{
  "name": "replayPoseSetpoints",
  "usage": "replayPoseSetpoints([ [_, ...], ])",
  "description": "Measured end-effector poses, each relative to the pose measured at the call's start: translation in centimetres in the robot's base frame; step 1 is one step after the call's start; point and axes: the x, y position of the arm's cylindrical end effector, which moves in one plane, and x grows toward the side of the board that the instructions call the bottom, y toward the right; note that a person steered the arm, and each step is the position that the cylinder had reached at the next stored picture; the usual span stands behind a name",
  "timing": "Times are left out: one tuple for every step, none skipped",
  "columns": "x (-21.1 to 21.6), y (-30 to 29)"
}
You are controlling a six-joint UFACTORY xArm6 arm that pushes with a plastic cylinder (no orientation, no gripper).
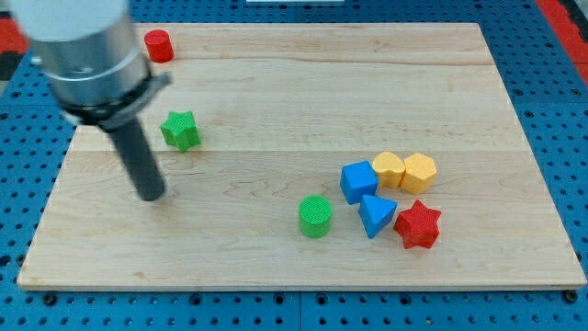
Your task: Push the green star towards the green circle
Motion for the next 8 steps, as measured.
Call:
replayPoseSetpoints([
  [0.0,-4.0],
  [-0.4,-4.0],
  [-1.3,-2.1],
  [-1.4,0.2],
  [-2.7,2.6],
  [-5.9,4.8],
  [-6.9,7.6],
  [-6.9,14.1],
])
